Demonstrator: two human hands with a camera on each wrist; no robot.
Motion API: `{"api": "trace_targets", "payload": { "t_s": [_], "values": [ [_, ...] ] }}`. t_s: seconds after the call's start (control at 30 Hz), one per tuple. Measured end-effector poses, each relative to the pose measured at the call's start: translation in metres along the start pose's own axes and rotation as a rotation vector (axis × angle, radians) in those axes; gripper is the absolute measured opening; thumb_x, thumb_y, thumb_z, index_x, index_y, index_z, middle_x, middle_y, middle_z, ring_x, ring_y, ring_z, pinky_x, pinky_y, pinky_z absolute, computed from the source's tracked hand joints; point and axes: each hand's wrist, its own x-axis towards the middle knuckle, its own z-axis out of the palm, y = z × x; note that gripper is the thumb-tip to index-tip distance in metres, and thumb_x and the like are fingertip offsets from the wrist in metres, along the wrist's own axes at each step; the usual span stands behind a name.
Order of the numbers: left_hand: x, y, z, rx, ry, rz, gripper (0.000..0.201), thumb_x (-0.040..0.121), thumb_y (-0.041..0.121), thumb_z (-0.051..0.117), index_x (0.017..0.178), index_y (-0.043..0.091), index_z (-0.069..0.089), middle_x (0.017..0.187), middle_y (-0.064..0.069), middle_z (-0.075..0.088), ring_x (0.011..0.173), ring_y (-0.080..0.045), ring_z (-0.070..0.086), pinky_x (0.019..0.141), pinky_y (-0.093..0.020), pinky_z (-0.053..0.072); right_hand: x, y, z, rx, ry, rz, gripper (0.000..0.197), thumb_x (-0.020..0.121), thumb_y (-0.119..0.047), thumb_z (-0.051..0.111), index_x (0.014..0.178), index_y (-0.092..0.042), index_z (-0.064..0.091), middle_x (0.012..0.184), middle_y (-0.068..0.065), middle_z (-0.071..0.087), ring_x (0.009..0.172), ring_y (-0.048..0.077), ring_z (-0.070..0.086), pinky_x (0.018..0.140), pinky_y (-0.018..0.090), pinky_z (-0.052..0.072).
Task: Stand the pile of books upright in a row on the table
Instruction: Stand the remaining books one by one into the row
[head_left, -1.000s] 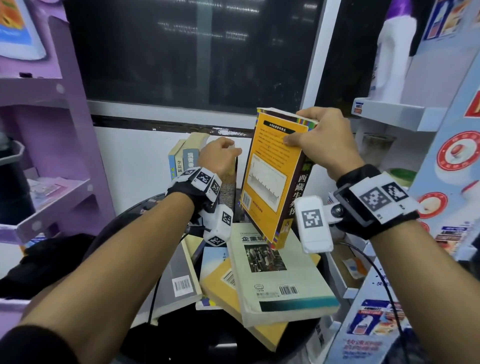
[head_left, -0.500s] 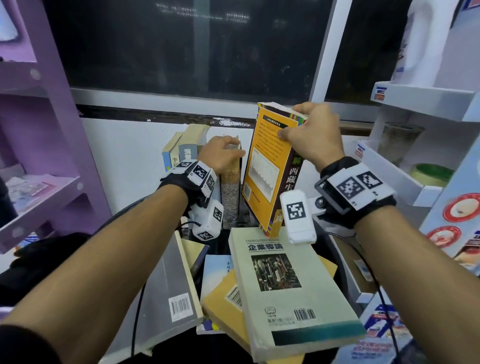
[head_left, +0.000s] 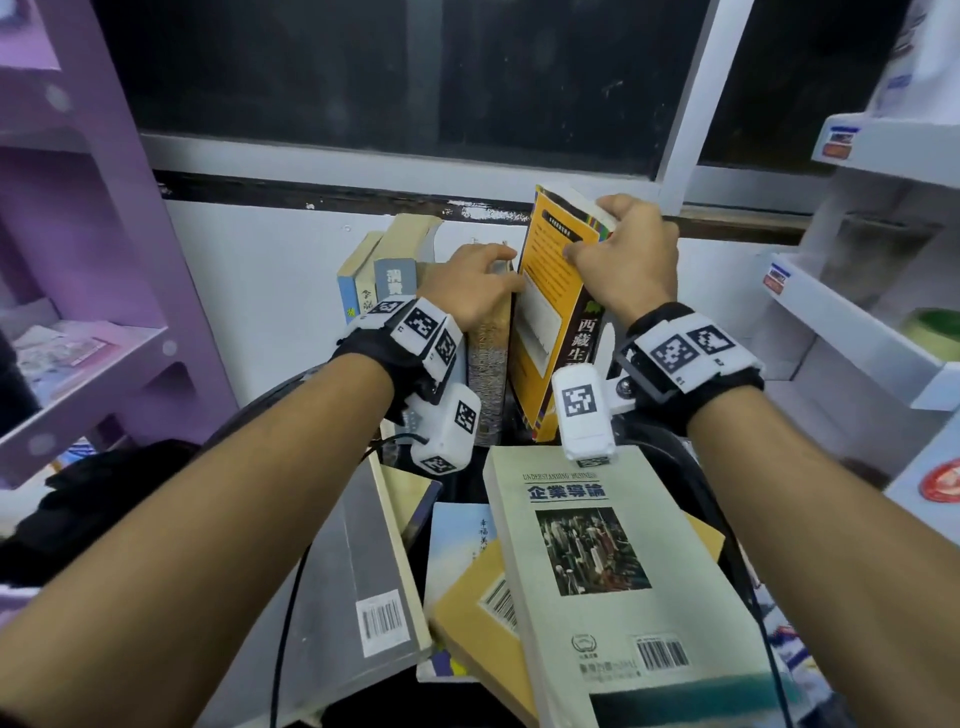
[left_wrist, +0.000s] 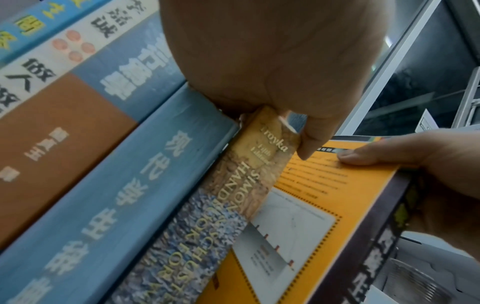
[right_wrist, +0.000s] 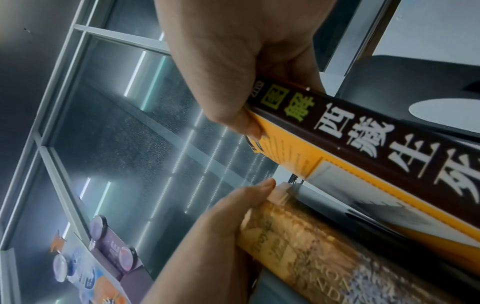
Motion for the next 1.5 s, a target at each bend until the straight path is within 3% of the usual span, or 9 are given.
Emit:
{"api": "trace_targets", "payload": {
  "t_s": [0.13, 0.27, 0.43, 0.87, 1.0, 1.13, 1.23, 1.37, 1.5],
  "values": [
    [0.0, -0.001, -0.001, -0.005, -0.023, 0.015, 0.047, 0.095, 0.041, 0.05, 0.139, 0.025, 0.047, 0.149, -0.004, 0.039, 0.136, -0.02, 0.037, 0.114, -0.041, 0.027, 0.002, 0.003, 0.014, -0.031, -0.021, -0.014, 0.031, 0.086, -0.019, 0.068, 0.117, -0.021, 0.064, 0.093, -0.006, 0.057, 0.091, 0.017, 0.059, 0.082, 0.033, 0.055],
    [0.002, 0.0, -0.007, 0.043, -0.117, 0.051, 0.044, 0.103, 0.031, 0.035, 0.144, 0.017, 0.04, 0.153, -0.006, 0.034, 0.142, -0.02, 0.026, 0.117, -0.036, 0.018, -0.003, 0.002, 0.027, -0.046, -0.032, 0.023, 0.031, 0.079, -0.024, 0.068, 0.11, -0.028, 0.064, 0.099, -0.002, 0.069, 0.091, 0.022, 0.064, 0.082, 0.038, 0.056],
    [0.001, 0.0, -0.007, 0.019, -0.109, 0.06, 0.042, 0.104, 0.021, 0.033, 0.144, 0.011, 0.039, 0.152, -0.008, 0.035, 0.141, -0.022, 0.027, 0.116, -0.032, 0.02, -0.005, 0.005, 0.035, -0.05, -0.047, 0.008, 0.028, 0.083, -0.023, 0.067, 0.111, -0.024, 0.067, 0.1, 0.002, 0.07, 0.094, 0.023, 0.063, 0.07, 0.025, 0.042],
    [0.007, -0.004, -0.006, -0.099, -0.111, 0.021, 0.043, 0.1, 0.021, 0.042, 0.141, 0.009, 0.044, 0.147, -0.011, 0.042, 0.137, -0.023, 0.038, 0.114, -0.042, 0.028, -0.002, 0.013, 0.052, -0.041, -0.076, -0.012, 0.051, 0.079, -0.028, 0.069, 0.129, -0.024, 0.06, 0.11, 0.005, 0.07, 0.104, 0.025, 0.063, 0.088, 0.037, 0.053],
    [0.005, -0.002, -0.007, -0.138, -0.143, -0.006, 0.051, 0.094, 0.029, 0.043, 0.142, 0.01, 0.043, 0.148, -0.011, 0.043, 0.138, -0.024, 0.037, 0.114, -0.045, 0.027, 0.0, 0.009, 0.044, -0.06, -0.183, -0.025, 0.056, 0.084, -0.033, 0.068, 0.136, -0.023, 0.052, 0.118, 0.006, 0.065, 0.112, 0.025, 0.058, 0.091, 0.036, 0.051],
    [0.002, 0.002, -0.007, -0.217, -0.141, 0.001, 0.068, 0.074, 0.038, 0.042, 0.136, 0.01, 0.051, 0.142, -0.012, 0.049, 0.133, -0.025, 0.043, 0.112, -0.047, 0.031, -0.001, 0.007, 0.032, -0.031, -0.34, -0.018, 0.061, 0.082, -0.029, 0.069, 0.139, -0.025, 0.046, 0.105, -0.003, 0.058, 0.097, 0.017, 0.063, 0.082, 0.033, 0.057],
    [0.002, 0.001, -0.007, -0.218, -0.142, -0.002, 0.07, 0.075, 0.042, 0.04, 0.136, 0.011, 0.051, 0.14, -0.011, 0.05, 0.13, -0.025, 0.045, 0.11, -0.047, 0.033, -0.001, 0.013, 0.022, 0.039, -0.494, 0.013, 0.078, 0.077, -0.019, 0.075, 0.143, -0.03, 0.036, 0.112, 0.001, 0.062, 0.099, 0.02, 0.066, 0.07, 0.043, 0.062],
    [0.003, 0.0, -0.007, -0.187, -0.143, -0.032, 0.072, 0.079, 0.048, 0.04, 0.143, 0.015, 0.043, 0.147, -0.006, 0.044, 0.135, -0.022, 0.04, 0.113, -0.048, 0.03, -0.006, 0.026, 0.023, 0.033, -0.627, 0.03, 0.109, 0.07, -0.008, 0.084, 0.149, -0.037, 0.015, 0.113, 0.005, 0.062, 0.097, 0.025, 0.067, 0.068, 0.049, 0.061],
    [0.006, -0.005, -0.004, -0.176, -0.139, -0.03, 0.073, 0.079, 0.051, 0.039, 0.143, 0.016, 0.044, 0.147, -0.005, 0.045, 0.135, -0.021, 0.041, 0.112, -0.049, 0.03, -0.011, 0.038, 0.034, 0.064, -0.646, 0.039, 0.109, 0.071, 0.0, 0.082, 0.148, -0.037, 0.014, 0.106, 0.001, 0.062, 0.097, 0.024, 0.066, 0.064, 0.045, 0.062]
  ]
}}
